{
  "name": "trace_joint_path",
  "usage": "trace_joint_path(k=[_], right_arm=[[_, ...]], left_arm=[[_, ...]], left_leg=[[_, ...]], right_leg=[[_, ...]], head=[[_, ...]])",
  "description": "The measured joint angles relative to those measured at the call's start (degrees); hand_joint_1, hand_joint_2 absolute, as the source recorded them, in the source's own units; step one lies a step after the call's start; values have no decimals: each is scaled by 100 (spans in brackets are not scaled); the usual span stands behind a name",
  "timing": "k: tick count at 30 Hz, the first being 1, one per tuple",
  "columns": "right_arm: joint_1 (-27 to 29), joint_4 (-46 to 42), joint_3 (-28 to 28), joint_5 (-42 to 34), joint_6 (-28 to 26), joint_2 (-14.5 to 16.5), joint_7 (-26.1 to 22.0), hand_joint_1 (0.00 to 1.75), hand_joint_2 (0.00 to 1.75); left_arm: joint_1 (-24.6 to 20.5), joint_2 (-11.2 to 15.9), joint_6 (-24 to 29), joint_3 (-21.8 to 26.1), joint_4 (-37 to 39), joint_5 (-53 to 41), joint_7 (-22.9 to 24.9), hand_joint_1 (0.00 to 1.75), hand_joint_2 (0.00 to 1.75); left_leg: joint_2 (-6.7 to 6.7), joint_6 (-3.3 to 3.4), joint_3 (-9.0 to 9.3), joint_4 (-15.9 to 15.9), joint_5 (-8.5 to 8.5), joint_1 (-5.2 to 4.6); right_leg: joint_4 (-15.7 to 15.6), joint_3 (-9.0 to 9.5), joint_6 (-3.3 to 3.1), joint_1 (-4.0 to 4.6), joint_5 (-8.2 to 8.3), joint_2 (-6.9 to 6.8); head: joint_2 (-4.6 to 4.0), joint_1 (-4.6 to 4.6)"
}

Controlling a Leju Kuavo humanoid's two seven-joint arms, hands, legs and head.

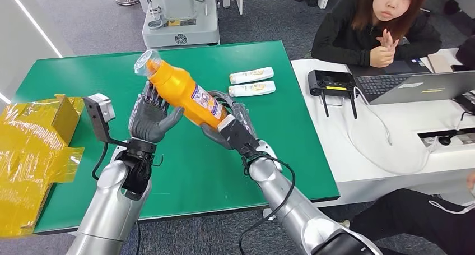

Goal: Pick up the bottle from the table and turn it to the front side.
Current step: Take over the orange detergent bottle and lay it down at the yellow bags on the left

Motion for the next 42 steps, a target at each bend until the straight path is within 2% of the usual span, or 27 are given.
trace_joint_path(k=[3, 11, 14, 18, 22, 29, 42], right_arm=[[-45, 106, 33, 62, 20, 109, 29, 175, 175], [-180, 484, 227, 453, -204, 299, 130, 175, 175], [-187, 569, 326, 562, -288, 326, 154, 175, 175], [-207, 666, 398, 615, -319, 335, 171, 175, 175], [-234, 760, 443, 651, -341, 336, 193, 175, 175], [-256, 888, 449, 693, -381, 336, 186, 175, 175], [-260, 939, 487, 697, -379, 336, 141, 175, 175]], left_arm=[[-212, -70, 314, 2, 226, -389, -178, 0, 175], [-662, -119, 704, 83, 1223, -1000, -502, 0, 175], [-736, -120, 488, 174, 1577, -928, -495, 0, 175], [-766, -126, -210, 320, 1991, -501, -220, 0, 175], [-795, -126, -502, 394, 2266, -300, -133, 174, 175], [-788, -125, -707, 445, 2411, -214, -142, 175, 175], [-789, -122, -725, 486, 2460, -196, -139, 175, 175]], left_leg=[[-1, 0, 0, 0, 0, 0], [-1, 0, -1, 0, 1, 0], [-2, 0, -2, 0, 1, 0], [-2, 0, -2, 0, 0, 0], [-2, 0, -2, 0, 1, 0], [-1, 0, -2, 0, 1, 0], [-2, 0, -3, 0, 1, 0]], right_leg=[[1, 0, 0, 0, 0, 0], [2, 1, 0, 0, 0, 0], [2, 0, 0, 0, 0, -2], [2, -1, 0, 0, 0, -1], [2, -1, 0, 0, 0, -1], [2, -1, 0, 0, 0, -1], [1, -1, 0, 0, 0, -1]], head=[[0, 0], [0, 0], [0, 0], [0, 1], [0, 1], [0, 1], [0, 1]])
